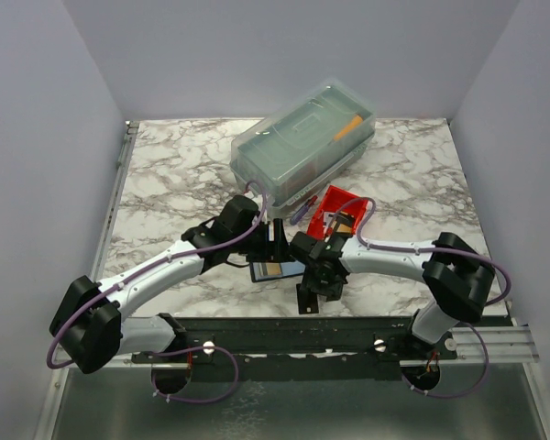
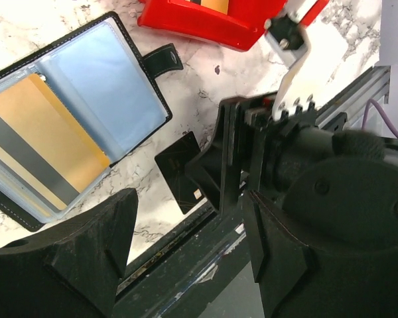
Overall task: Put the credit cards into the card holder
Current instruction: Move the credit card to the center of the board.
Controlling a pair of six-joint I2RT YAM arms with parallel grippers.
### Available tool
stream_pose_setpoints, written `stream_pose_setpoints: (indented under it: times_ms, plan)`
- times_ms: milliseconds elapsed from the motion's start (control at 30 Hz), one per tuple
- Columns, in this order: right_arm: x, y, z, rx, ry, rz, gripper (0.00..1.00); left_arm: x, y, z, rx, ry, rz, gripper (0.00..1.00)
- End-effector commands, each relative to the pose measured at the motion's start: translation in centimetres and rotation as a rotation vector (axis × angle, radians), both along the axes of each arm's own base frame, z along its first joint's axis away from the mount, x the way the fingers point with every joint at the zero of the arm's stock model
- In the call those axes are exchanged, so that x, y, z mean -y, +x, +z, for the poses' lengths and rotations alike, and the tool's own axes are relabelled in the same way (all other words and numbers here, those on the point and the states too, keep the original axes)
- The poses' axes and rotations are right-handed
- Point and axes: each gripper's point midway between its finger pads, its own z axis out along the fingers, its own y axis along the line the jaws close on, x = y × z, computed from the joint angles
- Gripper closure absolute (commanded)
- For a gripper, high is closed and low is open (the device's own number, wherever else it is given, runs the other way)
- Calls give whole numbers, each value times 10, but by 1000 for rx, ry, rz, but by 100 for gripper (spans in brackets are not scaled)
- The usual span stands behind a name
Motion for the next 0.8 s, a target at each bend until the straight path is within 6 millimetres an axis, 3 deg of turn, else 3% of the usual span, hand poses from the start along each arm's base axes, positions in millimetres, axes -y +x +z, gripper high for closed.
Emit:
stream_pose_setpoints:
  times_ms: [0, 233, 333, 533, 767]
  plan:
    - [11, 28, 10, 84, -61, -27, 40, 5, -5, 6, 5, -31, -29, 30]
    - [9, 53, 10, 110, -80, -20, 39, 3, -7, 8, 7, -36, -27, 30]
    - [8, 55, 4, 93, -91, -12, 39, 2, -8, 8, 6, -37, -27, 30]
    - [5, 36, -16, 14, -69, 20, 43, 0, -7, 7, 9, -37, -20, 30]
    - [2, 7, -17, -20, -59, 51, 45, 0, -6, 7, 7, -36, -16, 30]
